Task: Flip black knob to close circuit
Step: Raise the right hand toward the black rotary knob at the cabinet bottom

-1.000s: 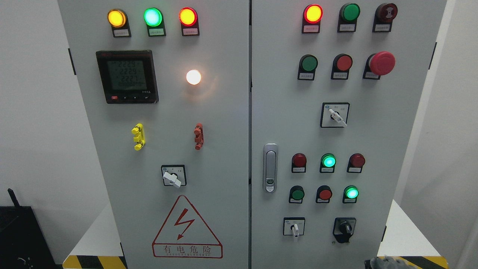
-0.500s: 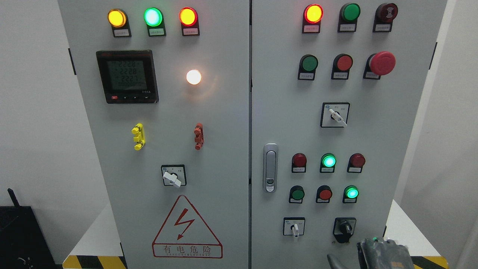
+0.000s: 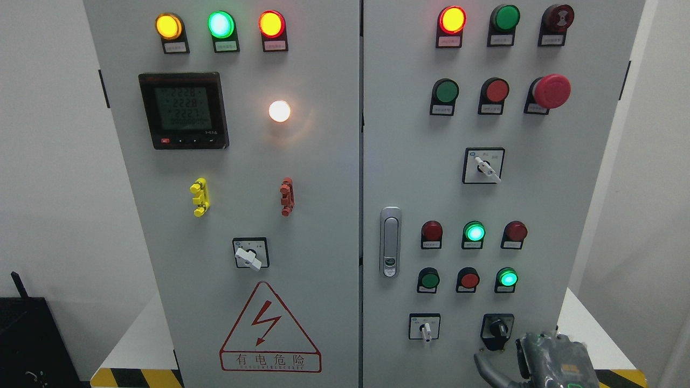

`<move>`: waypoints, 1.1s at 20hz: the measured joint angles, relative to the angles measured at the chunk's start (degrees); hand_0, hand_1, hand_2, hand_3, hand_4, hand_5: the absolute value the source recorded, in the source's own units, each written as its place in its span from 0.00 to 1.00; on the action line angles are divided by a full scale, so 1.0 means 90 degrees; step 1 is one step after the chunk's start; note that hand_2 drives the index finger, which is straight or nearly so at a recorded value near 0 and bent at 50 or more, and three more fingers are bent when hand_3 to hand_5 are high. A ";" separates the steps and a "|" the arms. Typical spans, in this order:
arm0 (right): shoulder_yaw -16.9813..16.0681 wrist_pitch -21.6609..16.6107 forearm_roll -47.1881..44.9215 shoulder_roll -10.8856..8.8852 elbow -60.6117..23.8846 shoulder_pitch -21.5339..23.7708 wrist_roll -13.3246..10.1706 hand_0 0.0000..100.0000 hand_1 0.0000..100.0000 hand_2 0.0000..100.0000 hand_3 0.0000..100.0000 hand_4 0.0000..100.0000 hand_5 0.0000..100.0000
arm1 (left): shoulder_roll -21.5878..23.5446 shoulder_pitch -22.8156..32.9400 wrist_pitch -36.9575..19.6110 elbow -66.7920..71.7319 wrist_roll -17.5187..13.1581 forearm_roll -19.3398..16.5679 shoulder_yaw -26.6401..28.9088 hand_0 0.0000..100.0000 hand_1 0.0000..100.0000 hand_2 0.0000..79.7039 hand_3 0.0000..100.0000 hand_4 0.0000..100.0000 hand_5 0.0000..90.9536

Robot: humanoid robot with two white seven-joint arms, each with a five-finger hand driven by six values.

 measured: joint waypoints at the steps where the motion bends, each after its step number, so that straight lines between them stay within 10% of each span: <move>1: -0.0022 0.0000 -0.0045 -0.0032 0.0050 -0.0020 -0.0005 0.00 0.00 0.94 1.00 0.87 0.92 | 0.0000 0.0000 0.0000 0.0000 0.0000 0.0000 0.0000 0.12 0.56 0.00 0.00 0.00 0.00; 22: -0.0028 0.0361 -0.0309 -0.0262 0.0700 -0.0213 -0.0327 0.00 0.00 0.94 1.00 0.87 0.92 | -0.0001 0.0000 0.0000 0.0001 0.0000 -0.0003 0.0000 0.12 0.56 0.00 0.00 0.00 0.00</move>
